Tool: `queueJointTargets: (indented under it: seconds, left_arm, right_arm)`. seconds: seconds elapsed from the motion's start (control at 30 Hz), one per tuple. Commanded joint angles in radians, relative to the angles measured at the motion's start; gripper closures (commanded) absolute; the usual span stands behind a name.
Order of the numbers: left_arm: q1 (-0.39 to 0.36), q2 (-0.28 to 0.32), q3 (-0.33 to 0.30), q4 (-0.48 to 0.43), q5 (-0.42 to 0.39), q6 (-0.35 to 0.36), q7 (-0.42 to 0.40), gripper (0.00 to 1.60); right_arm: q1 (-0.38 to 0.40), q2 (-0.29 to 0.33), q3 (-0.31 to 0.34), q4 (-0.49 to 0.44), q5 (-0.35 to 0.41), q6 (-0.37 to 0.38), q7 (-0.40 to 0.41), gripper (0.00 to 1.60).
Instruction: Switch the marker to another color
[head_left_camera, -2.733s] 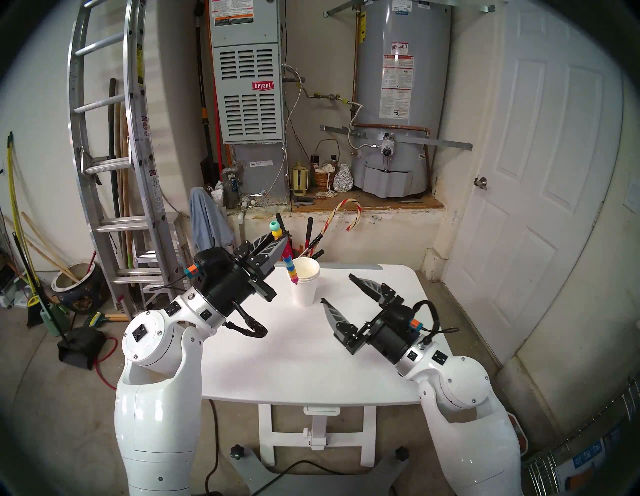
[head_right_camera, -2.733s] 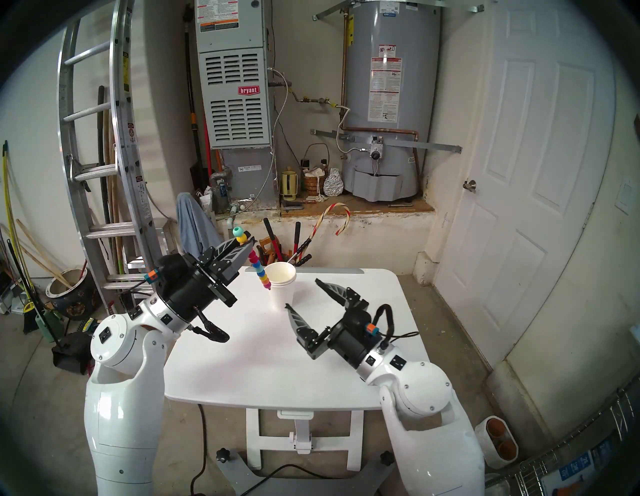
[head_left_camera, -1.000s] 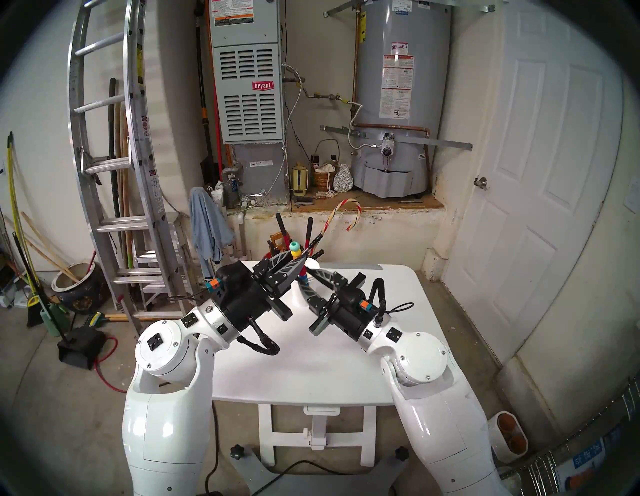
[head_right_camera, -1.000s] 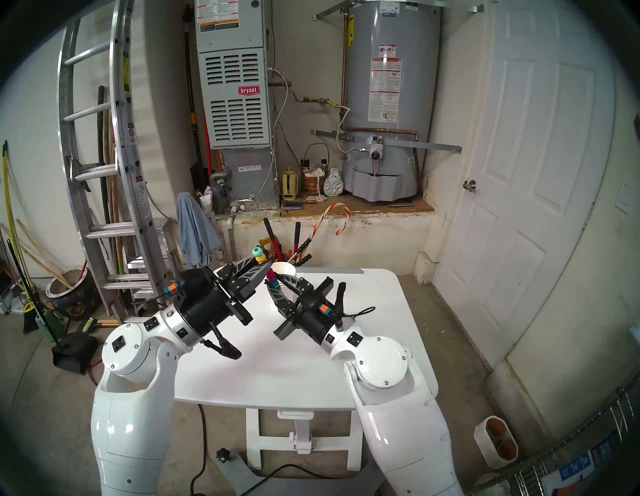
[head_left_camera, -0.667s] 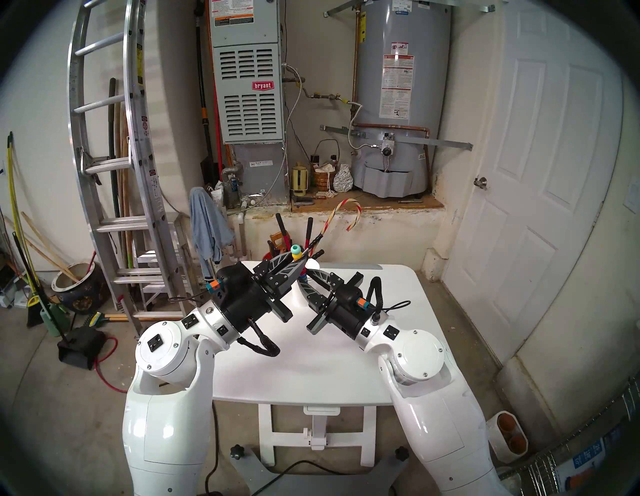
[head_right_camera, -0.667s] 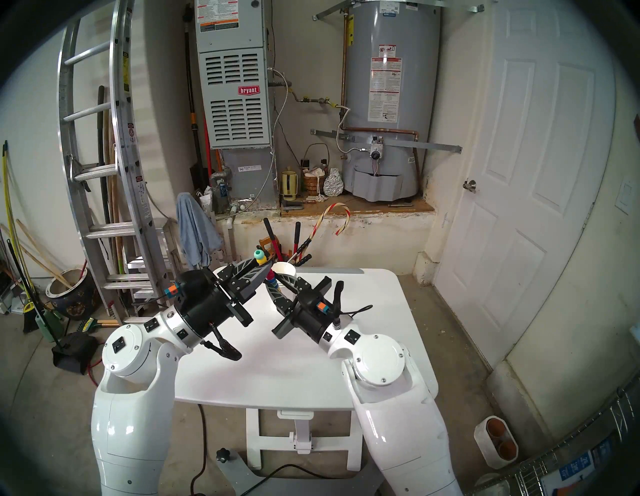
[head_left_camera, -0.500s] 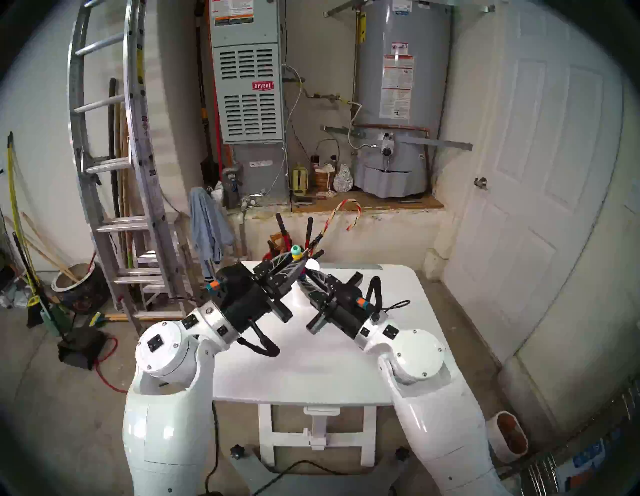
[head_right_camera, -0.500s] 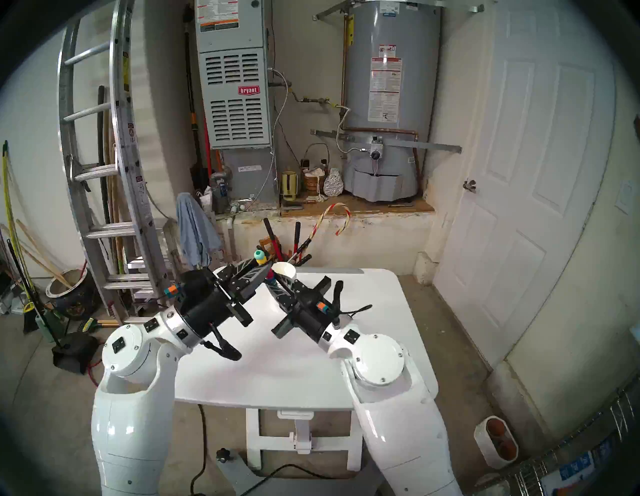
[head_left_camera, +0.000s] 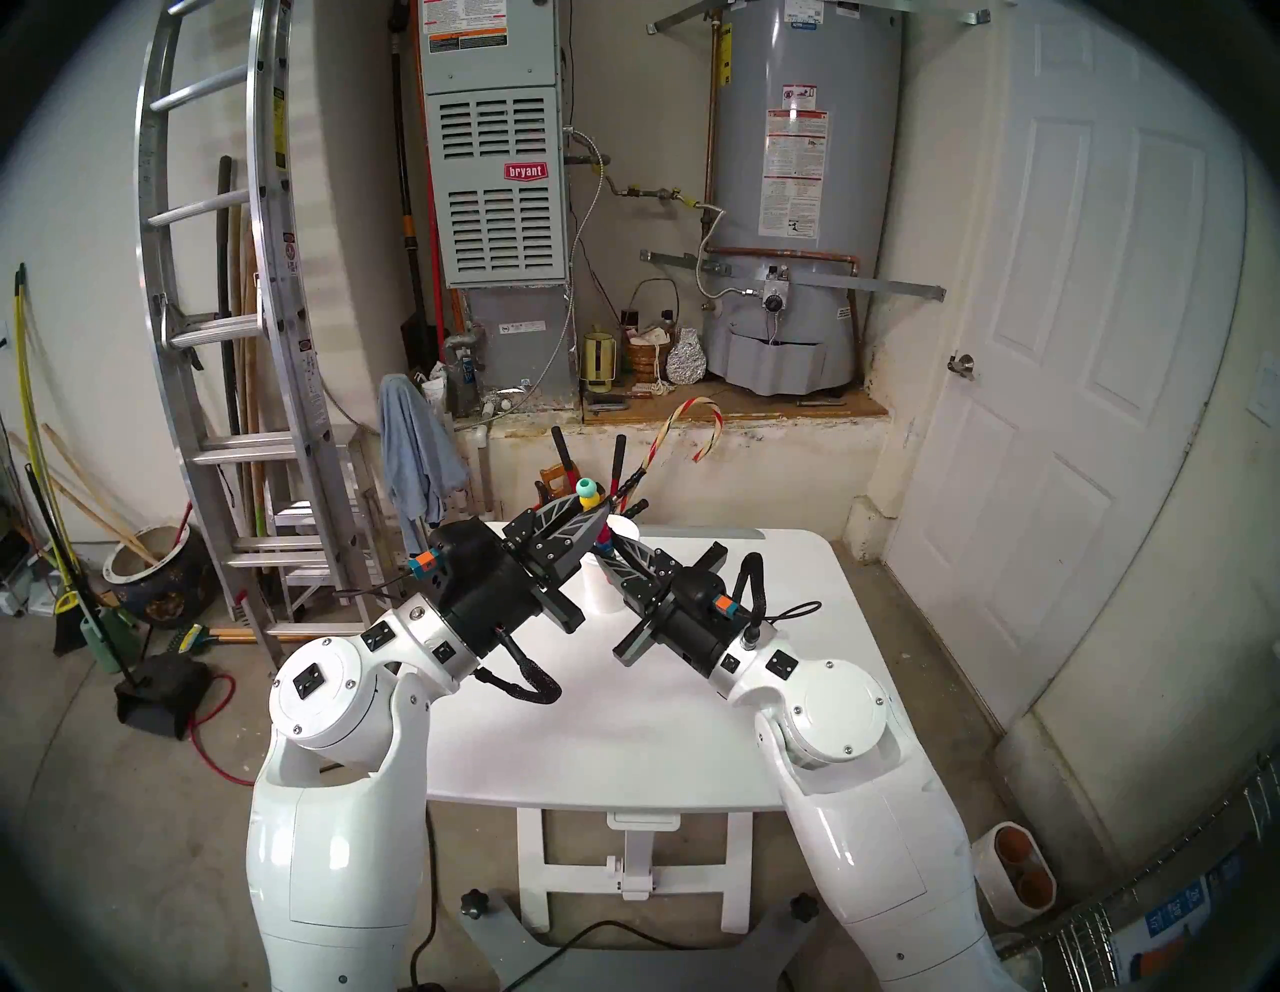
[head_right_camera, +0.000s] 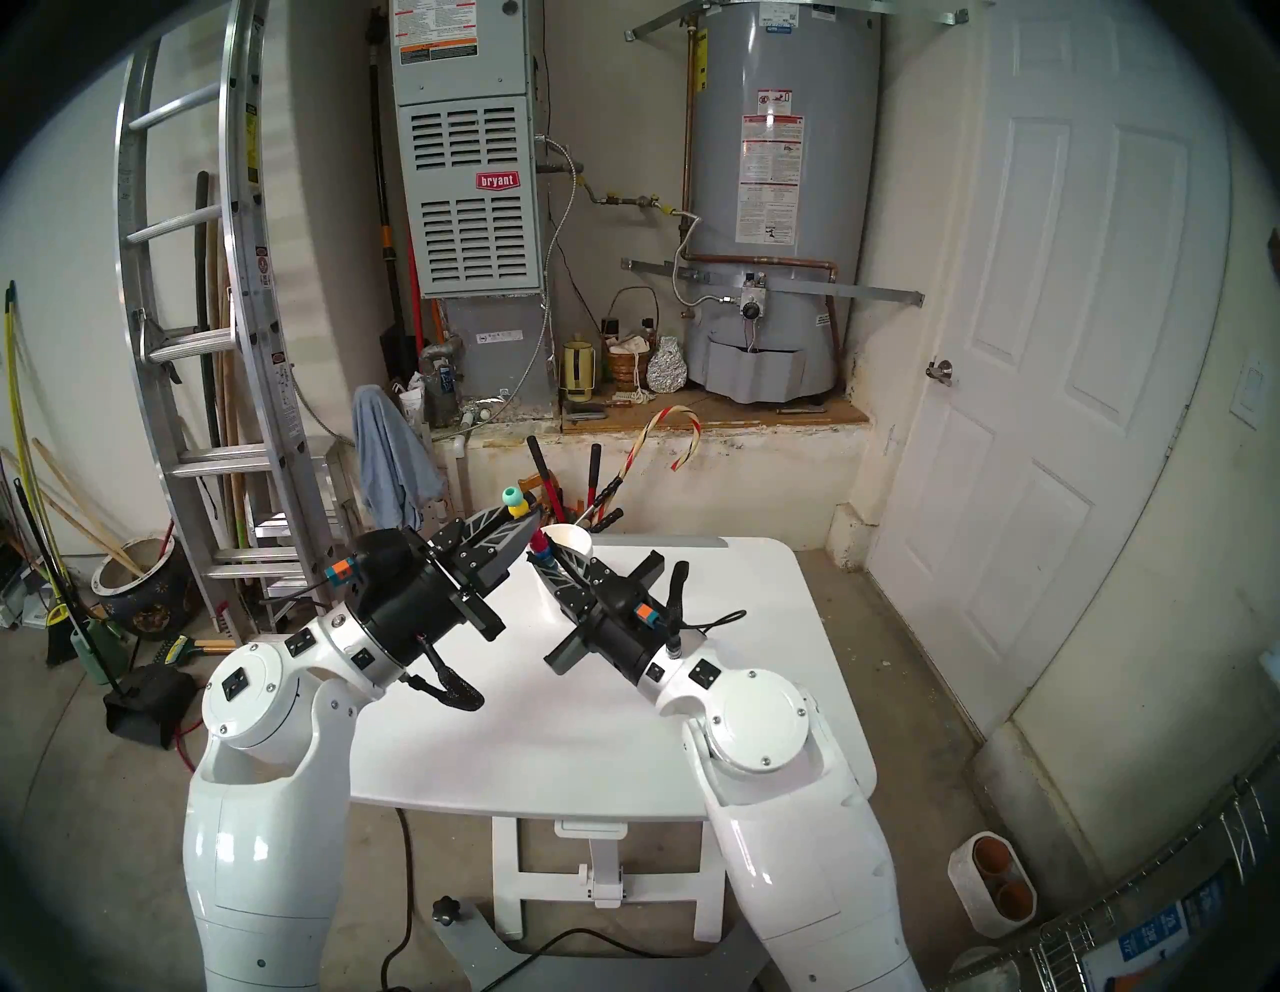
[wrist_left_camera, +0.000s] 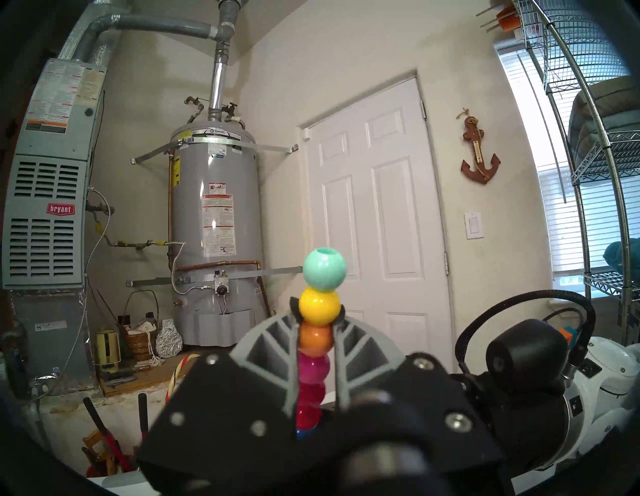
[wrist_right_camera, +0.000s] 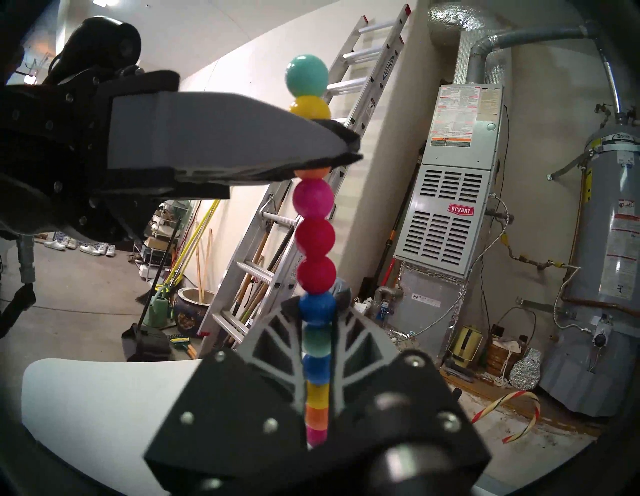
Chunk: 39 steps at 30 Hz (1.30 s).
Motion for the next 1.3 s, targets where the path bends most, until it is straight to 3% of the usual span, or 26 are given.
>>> queueJointTargets:
  seconds: [0.0,0.3,0.7,0.93,1.1,1.27]
  left_arm:
    - [-0.025,-0.012,-0.004,-0.057,-0.025,-0.001,-0.001,1.6]
    - [-0.03,-0.012,-0.011,-0.061,-0.03,0.0,0.002,1.6]
    - [-0.023,0.031,-0.083,0.0,0.034,-0.072,0.024,1.6]
    - [0.008,0.054,-0.107,0.047,0.088,-0.124,0.023,1.6]
    - [0.02,0.059,-0.107,0.085,0.117,-0.156,0.021,1.6]
    - [0.035,0.06,-0.09,0.133,0.153,-0.184,0.018,1.6]
  right_arm:
    - [-0.007,0.008,0.012,0.016,0.006,-0.002,0.001,1.6]
    - [-0.02,0.011,0.02,0.03,0.004,-0.013,-0.001,1.6]
    - [-0.114,0.035,0.16,-0.067,0.097,-0.035,-0.026,1.6]
    - [-0.137,-0.004,0.226,-0.124,0.18,-0.043,-0.058,1.6]
    - [-0.129,-0.024,0.231,-0.165,0.222,-0.034,-0.063,1.6]
    - [-0.089,-0.05,0.195,-0.188,0.233,-0.008,-0.073,1.6]
